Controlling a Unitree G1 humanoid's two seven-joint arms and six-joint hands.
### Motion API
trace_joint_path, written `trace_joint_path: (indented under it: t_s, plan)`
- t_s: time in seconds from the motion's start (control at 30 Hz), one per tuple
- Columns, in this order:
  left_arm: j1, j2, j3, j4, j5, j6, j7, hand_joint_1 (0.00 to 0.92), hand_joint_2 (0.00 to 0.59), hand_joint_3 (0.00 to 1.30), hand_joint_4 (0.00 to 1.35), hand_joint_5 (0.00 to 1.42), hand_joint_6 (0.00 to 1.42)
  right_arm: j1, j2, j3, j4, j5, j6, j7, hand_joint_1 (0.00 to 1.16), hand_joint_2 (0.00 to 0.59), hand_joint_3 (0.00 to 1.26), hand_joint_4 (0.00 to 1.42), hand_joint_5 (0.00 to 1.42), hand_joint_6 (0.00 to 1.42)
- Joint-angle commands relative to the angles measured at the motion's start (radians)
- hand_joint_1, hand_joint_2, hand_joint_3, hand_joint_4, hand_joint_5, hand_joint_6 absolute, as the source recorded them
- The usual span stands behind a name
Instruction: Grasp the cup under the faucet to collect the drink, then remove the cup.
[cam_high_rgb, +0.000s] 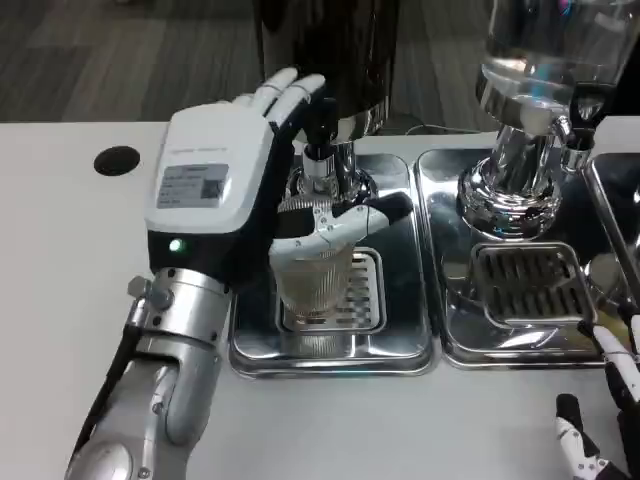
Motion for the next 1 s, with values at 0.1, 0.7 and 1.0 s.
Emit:
trace_joint_path:
  t_s: [0.1, 0.7, 1.0]
  plan:
    - [0.067, 0.005, 0.01, -0.016, 0.009, -0.041, 0.06, 0.0, 0.05, 0.44, 0.34, 0.44, 0.49, -0.007, 0.002, 0.005, 0.002, 0.0, -0.009, -0.004, 0.23, 0.446, 0.17, 0.0, 0.0, 0.06]
    - [0.104, 0.003, 0.022, 0.028, 0.015, -0.071, 0.118, 0.0, 0.058, 0.55, 0.46, 0.51, 0.56, -0.026, 0.009, 0.023, 0.007, -0.006, 0.001, 0.004, 0.24, 0.451, 0.17, 0.0, 0.0, 0.06]
    - [0.117, 0.002, 0.017, 0.046, 0.017, -0.077, 0.138, 0.0, 0.059, 0.56, 0.47, 0.52, 0.56, -0.022, 0.012, 0.024, 0.009, -0.003, -0.001, -0.001, 0.24, 0.448, 0.18, 0.0, 0.0, 0.06]
